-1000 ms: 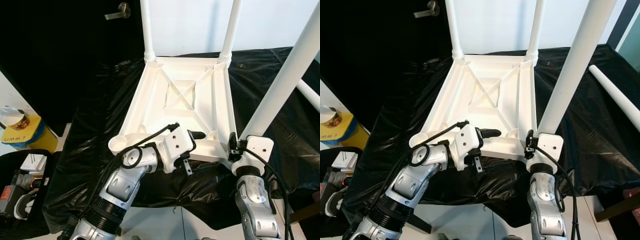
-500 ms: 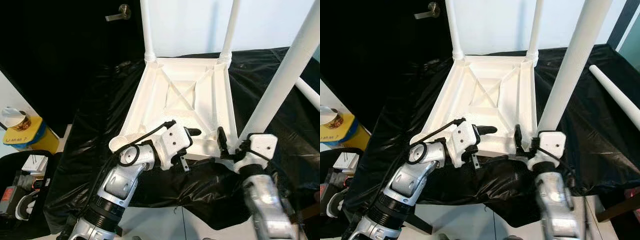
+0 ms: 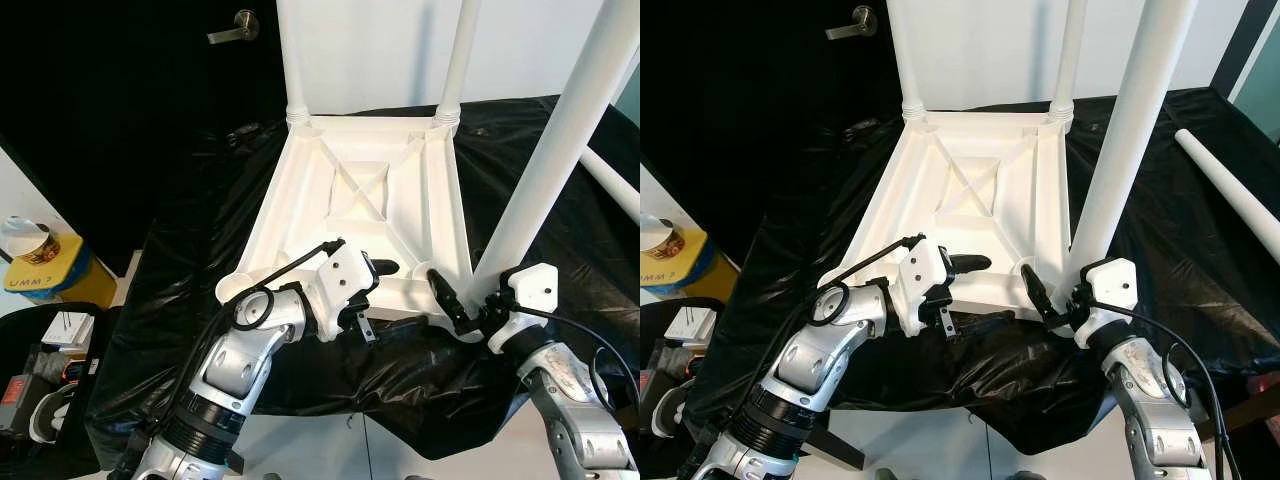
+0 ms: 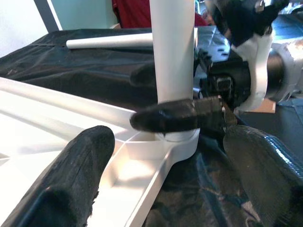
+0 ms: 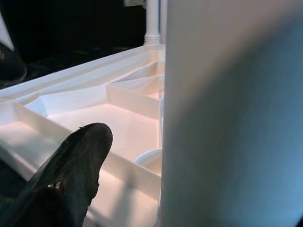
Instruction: Building children table
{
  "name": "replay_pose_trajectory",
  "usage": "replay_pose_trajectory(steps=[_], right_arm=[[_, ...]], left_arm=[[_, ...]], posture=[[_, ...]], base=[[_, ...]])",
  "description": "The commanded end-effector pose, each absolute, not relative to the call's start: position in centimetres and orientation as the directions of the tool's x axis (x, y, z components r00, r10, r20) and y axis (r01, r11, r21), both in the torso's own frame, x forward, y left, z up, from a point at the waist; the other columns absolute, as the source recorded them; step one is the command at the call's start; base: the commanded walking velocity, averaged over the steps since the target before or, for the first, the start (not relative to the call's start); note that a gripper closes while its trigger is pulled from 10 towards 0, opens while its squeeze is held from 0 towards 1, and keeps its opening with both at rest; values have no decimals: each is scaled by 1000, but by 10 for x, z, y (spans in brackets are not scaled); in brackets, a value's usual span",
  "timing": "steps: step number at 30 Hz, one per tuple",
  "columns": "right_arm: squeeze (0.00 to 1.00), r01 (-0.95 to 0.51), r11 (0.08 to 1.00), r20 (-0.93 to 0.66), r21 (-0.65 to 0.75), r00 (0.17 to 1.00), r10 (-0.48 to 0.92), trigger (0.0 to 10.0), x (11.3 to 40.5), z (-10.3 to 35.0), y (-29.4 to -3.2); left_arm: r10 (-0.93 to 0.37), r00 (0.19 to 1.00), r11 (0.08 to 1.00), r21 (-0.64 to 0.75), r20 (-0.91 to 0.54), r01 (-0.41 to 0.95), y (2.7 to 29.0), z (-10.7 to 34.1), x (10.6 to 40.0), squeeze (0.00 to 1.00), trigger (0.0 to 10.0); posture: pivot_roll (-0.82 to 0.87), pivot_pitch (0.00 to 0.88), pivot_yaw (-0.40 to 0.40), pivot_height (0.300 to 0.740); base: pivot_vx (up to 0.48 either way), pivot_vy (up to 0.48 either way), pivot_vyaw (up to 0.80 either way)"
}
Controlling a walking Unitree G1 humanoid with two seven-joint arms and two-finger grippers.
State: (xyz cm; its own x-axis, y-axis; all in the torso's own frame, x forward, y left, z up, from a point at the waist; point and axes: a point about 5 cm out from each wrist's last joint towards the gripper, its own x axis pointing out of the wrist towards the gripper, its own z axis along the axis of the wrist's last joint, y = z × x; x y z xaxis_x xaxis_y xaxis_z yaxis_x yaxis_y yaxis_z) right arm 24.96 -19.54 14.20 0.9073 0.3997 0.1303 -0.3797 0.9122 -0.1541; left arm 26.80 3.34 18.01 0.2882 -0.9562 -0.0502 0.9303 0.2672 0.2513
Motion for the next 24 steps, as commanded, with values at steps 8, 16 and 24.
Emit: replay_pose_trajectory(steps=[8, 16, 24], right_arm=[[0, -433, 892, 76, -130, 893, 444, 0, 249, 126, -194], [0, -367, 926, 61, -91, 926, 373, 10000, 248, 121, -197], [0, -111, 992, 38, -63, 993, 113, 10000, 247, 113, -193]], left_arm=[[-956, 288, 261, 280, -61, 924, 31, 179, 266, 0, 10000], [-941, 336, 298, 413, -21, 861, 34, 184, 267, 0, 10000], [-914, 406, 371, 404, -2, 836, 35, 183, 273, 0, 10000]], posture=[[-203, 51, 84, 740], [-204, 57, 82, 740], [-200, 87, 77, 740]], base=[[0, 0, 0], [0, 0, 0], [0, 0, 0]])
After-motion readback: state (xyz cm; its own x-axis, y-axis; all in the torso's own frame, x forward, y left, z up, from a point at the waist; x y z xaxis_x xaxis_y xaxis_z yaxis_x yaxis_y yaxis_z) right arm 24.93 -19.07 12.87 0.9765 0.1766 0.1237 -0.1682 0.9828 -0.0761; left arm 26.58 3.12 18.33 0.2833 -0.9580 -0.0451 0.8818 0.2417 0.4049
